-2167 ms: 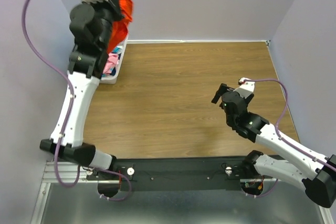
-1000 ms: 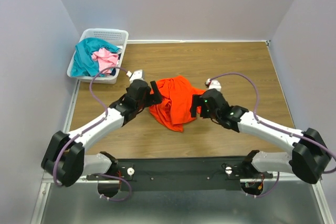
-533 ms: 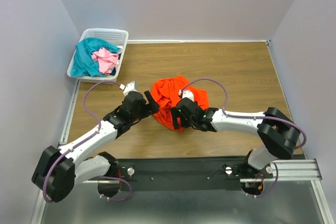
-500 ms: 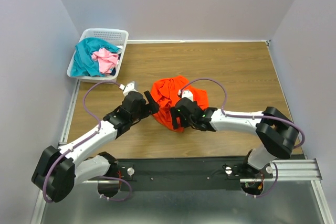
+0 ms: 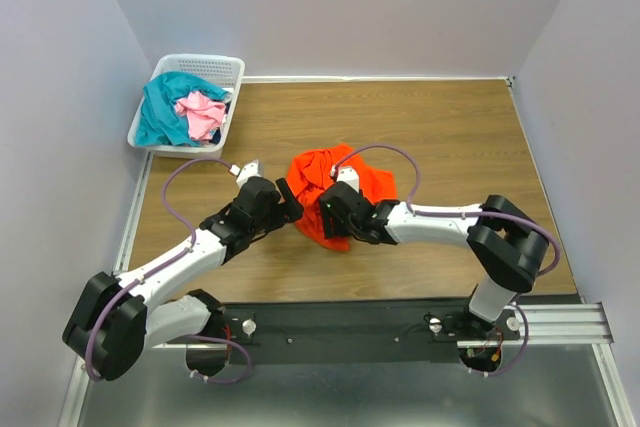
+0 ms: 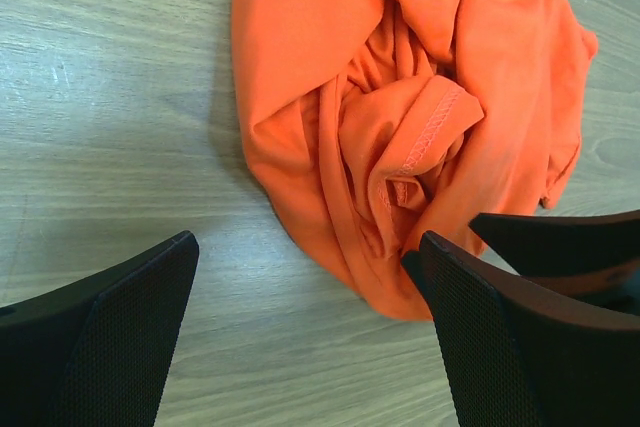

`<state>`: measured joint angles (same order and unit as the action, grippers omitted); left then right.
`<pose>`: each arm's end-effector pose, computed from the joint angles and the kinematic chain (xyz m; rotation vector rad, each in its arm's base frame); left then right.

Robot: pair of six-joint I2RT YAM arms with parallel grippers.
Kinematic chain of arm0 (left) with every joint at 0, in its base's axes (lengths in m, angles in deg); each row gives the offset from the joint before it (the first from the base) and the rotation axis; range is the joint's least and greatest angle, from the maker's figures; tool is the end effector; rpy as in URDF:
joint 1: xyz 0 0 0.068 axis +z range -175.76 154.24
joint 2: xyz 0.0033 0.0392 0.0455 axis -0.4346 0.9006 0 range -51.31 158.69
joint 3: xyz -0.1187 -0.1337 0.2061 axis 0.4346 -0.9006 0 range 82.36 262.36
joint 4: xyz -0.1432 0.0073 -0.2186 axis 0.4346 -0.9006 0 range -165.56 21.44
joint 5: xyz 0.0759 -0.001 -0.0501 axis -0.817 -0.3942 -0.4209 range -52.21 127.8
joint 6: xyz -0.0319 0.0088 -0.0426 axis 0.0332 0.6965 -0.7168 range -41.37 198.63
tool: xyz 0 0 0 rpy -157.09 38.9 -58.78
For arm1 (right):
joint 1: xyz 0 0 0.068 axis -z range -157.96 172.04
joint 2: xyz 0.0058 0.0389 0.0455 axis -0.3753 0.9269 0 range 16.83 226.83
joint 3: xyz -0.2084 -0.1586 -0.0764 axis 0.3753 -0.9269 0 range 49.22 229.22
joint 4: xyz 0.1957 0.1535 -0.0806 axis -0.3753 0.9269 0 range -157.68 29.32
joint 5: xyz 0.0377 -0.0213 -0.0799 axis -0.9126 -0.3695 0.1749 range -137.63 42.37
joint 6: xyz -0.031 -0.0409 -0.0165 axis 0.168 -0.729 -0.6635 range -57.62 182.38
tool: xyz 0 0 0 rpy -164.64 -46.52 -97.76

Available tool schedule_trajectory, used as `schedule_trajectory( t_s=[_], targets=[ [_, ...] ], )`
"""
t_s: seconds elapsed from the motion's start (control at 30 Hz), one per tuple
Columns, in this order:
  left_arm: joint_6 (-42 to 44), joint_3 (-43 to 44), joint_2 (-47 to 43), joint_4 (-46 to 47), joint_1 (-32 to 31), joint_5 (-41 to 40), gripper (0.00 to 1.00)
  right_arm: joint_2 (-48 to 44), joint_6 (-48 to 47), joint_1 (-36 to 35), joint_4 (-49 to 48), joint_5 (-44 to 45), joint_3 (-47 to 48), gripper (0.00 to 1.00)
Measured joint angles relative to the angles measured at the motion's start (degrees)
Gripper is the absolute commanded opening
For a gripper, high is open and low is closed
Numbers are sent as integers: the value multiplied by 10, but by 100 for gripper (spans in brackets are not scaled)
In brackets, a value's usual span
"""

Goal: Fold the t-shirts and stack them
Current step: Flatten the tshirt out

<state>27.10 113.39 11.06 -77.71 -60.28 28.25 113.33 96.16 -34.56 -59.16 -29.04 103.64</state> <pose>0.1854 -0.1205 0.2003 -0.4346 2.2977 -0.5924 0.1967 0.2778 0.1729 -0.3392 2.3959 0.3350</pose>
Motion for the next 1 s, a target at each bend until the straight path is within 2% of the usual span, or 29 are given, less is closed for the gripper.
schedule_trajectory(
  t_s=[0.07, 0.1, 0.3, 0.5, 0.7, 0.87, 0.9, 1.0],
  targets=[
    [0, 0, 0, 0, 0, 0, 98, 10, 2, 0, 1, 2, 0, 48],
    [0, 0, -1, 0, 0, 1, 98, 12, 5, 0, 1, 3, 0, 34],
    [0, 0, 0, 0, 0, 3, 98, -7, 26, -1, 7, 43, -6, 12],
    [3, 0, 16, 15, -26, 15, 98, -73, 29, -1, 24, 94, -7, 5],
    [-10, 15, 67, 25, -119, 28, 98, -122, 29, 23, 57, 122, -7, 4],
    [-42, 68, 139, 24, -210, 33, 98, -162, 29, 61, 68, 129, -21, 4],
    [-49, 87, 159, 21, -222, 32, 94, -172, 29, 63, 70, 130, -28, 4],
    [-62, 130, 210, 14, -239, 30, 93, -184, 29, 64, 76, 129, -40, 4]
  ],
)
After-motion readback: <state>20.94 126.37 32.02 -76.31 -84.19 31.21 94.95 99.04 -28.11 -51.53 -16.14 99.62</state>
